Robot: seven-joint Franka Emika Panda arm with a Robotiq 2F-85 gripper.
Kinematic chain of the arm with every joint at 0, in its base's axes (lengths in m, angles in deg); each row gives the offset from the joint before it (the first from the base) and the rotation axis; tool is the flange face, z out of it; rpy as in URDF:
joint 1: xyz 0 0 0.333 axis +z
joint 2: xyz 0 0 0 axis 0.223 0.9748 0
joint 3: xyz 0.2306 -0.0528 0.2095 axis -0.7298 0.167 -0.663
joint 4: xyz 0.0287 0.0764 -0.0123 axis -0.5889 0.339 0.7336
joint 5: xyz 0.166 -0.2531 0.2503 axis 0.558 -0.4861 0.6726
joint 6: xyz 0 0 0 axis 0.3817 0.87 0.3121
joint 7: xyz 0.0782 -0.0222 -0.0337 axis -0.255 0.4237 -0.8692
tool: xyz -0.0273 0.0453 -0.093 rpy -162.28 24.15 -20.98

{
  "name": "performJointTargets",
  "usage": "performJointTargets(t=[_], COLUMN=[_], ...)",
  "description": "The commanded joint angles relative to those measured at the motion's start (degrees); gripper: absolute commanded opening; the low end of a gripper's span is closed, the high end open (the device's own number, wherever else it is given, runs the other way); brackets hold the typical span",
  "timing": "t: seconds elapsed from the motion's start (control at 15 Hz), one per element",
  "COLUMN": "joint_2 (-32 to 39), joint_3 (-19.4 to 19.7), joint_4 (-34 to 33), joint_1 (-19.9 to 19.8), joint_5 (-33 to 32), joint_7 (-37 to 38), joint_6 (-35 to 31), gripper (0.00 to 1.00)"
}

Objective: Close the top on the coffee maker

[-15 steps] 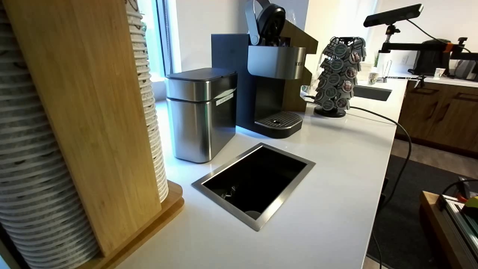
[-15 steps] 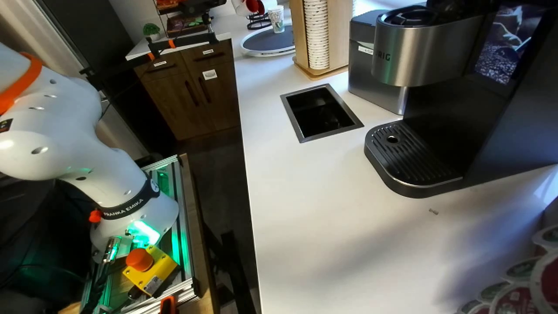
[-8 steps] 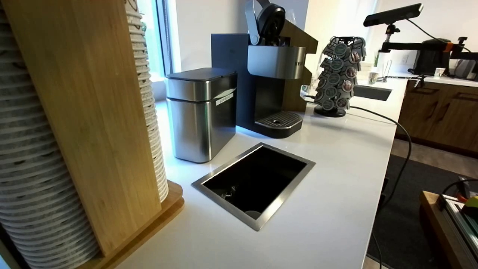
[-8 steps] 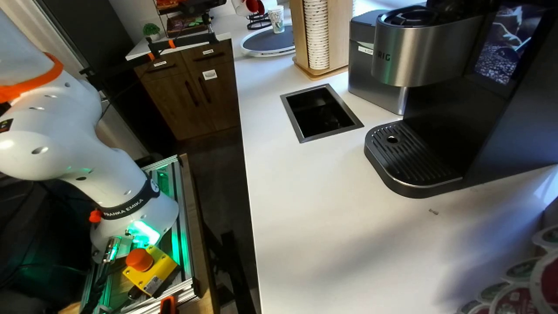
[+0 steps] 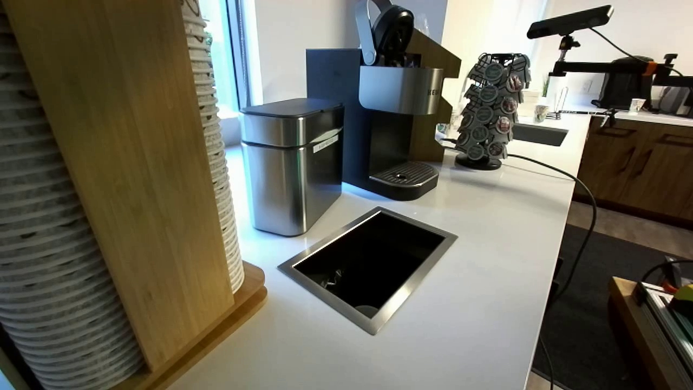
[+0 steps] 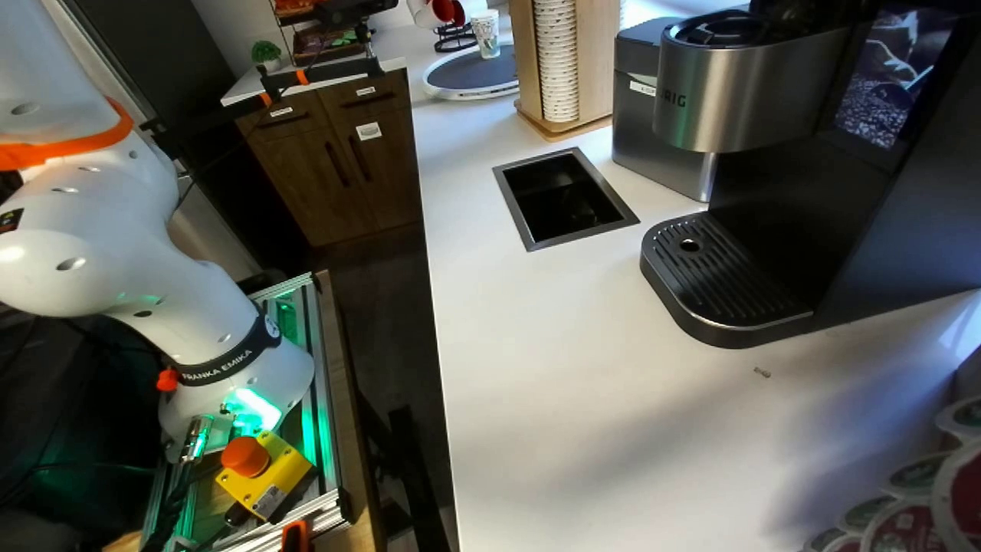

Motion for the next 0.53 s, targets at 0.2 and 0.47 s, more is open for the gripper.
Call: performJointTargets(t=[0.2, 0.47], joint_2=[6.9, 12.4], joint_3=[0.5, 1.2], joint_4=[-8.7, -16.0], joint_1=[-0.4, -0.4], joint_5=[0.8, -0.5], joint_7=[1.7, 0.9], joint_6=[1.7, 0.3], gripper=[1.00, 1.00])
